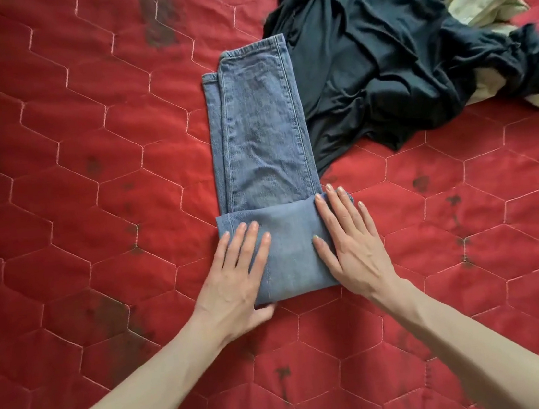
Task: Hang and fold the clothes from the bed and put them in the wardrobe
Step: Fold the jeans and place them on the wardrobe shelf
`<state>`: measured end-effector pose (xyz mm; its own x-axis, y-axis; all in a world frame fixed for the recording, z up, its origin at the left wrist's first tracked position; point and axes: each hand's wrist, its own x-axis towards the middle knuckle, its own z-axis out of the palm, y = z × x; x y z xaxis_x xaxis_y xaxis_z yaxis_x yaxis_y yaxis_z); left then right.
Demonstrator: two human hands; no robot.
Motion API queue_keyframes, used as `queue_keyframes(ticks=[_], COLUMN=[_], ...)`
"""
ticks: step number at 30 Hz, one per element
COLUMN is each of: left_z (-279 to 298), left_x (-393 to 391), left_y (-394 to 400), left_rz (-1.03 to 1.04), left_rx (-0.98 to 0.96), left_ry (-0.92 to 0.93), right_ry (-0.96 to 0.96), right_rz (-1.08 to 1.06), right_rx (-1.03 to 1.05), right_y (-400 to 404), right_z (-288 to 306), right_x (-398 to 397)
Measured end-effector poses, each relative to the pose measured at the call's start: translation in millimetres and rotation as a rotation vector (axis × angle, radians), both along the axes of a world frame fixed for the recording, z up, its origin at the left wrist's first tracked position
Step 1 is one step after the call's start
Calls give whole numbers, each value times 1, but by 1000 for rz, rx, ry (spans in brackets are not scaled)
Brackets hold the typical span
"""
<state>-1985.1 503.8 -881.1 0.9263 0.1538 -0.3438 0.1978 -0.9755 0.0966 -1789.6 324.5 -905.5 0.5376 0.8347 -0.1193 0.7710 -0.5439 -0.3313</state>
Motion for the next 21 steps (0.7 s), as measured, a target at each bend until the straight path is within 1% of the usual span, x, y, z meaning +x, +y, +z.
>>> queue_keyframes(ticks=[3, 6, 9, 12, 14, 16, 19, 21], left_z=[3, 10, 16, 30, 45, 61, 77, 78], left_x=[8, 14, 18, 26, 36, 47, 60, 65], left_y=[-1, -1, 8, 25, 41, 61, 91, 111], left_rz=[-37, -30, -20, -2, 85, 179, 326, 464], left_rx=[62, 32, -63, -232, -412, -568, -755, -824], left_ry=[132, 143, 147, 122, 142, 126, 17, -101], right_ry=[-17, -43, -95, -50, 66, 200, 314, 404], right_rz=[187, 362, 462, 497, 480, 404, 244, 120], right_rx=[-2, -79, -175, -131, -74, -6, 99, 183], right_y=[-15, -29, -28, -22, -17, -11, 4, 18], right_z=[6, 9, 17, 27, 38, 52, 70, 78], right_x=[9, 23, 37, 53, 64, 76, 87, 93])
